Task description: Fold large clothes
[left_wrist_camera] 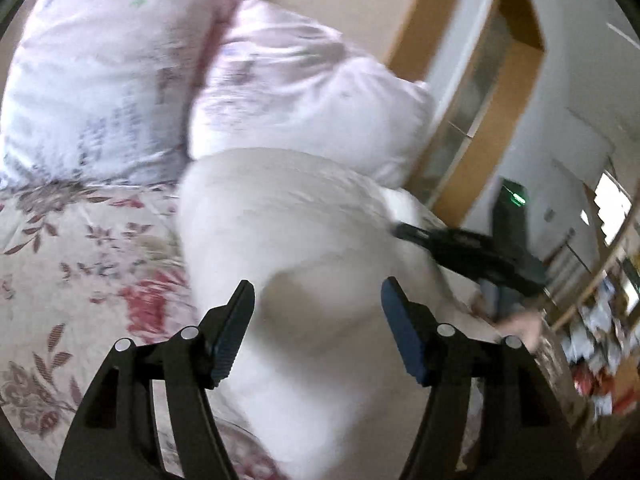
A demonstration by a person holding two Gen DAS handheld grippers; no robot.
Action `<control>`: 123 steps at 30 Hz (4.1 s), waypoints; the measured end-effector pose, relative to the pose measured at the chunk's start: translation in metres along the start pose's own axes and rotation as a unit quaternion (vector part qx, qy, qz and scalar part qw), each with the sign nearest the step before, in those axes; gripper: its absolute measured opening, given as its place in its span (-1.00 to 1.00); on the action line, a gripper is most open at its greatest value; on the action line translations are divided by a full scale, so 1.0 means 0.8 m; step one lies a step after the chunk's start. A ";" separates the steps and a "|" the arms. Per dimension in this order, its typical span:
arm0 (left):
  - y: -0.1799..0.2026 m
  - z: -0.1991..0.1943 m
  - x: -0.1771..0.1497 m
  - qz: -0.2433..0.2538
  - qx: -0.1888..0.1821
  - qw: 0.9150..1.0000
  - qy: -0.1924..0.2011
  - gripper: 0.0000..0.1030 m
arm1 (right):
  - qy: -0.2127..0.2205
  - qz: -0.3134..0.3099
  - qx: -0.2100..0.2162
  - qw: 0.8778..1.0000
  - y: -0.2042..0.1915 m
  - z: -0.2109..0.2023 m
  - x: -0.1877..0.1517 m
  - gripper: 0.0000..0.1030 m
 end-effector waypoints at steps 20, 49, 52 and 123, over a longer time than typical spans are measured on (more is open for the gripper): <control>-0.039 0.068 0.028 0.019 0.050 0.998 -0.033 0.30 | -0.013 0.088 -0.040 0.995 0.074 0.031 -0.007 -0.75; -0.054 0.144 -0.016 0.004 0.043 0.992 -0.118 0.49 | -0.028 -0.089 -0.086 0.992 0.003 -0.039 -0.036 -0.35; -0.048 0.133 -0.017 0.005 0.049 0.993 -0.109 0.48 | -0.072 -0.056 -0.104 0.990 0.037 -0.003 -0.063 -0.39; 0.086 0.084 -0.108 0.207 0.023 0.969 -0.133 0.67 | -0.011 0.024 -0.099 0.995 0.047 -0.015 0.022 -0.68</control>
Point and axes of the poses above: each gripper's, at about its wrist camera, not at the fingertips, and z roughly the way its jaws point, y to its right, x to its top, the point moved 9 cm from there along z, roughly the way its jaws point, and after that the axes turned 3 degrees about z, right-handed, at the moved point
